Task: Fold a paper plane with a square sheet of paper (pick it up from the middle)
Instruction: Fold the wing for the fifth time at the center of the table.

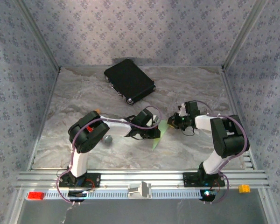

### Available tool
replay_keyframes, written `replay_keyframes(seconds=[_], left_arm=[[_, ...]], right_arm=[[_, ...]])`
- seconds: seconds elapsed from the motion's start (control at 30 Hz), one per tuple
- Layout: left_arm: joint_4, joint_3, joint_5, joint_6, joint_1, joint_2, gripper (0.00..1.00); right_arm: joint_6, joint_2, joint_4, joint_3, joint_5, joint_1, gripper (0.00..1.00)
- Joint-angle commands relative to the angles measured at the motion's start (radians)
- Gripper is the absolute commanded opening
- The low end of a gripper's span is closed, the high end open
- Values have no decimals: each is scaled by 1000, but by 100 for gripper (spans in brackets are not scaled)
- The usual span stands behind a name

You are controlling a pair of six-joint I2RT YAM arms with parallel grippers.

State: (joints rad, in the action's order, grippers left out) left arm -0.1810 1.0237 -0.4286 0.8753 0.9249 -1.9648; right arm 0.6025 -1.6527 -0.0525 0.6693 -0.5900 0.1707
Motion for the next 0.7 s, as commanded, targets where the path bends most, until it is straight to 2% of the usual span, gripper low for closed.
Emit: replay_keyframes(seconds=[0.0,0.4,0.67], left_arm=[[100,-43,36,18,16,-26,1],[63,-74,65,60,20,-1,0],[-63,-120,88,119,24,37,2]], right_arm=[[-21,-59,0,29,-10,-32,8],[-35,-43,54,106,14,-82,9],[6,143,88,17,49,-57,10]])
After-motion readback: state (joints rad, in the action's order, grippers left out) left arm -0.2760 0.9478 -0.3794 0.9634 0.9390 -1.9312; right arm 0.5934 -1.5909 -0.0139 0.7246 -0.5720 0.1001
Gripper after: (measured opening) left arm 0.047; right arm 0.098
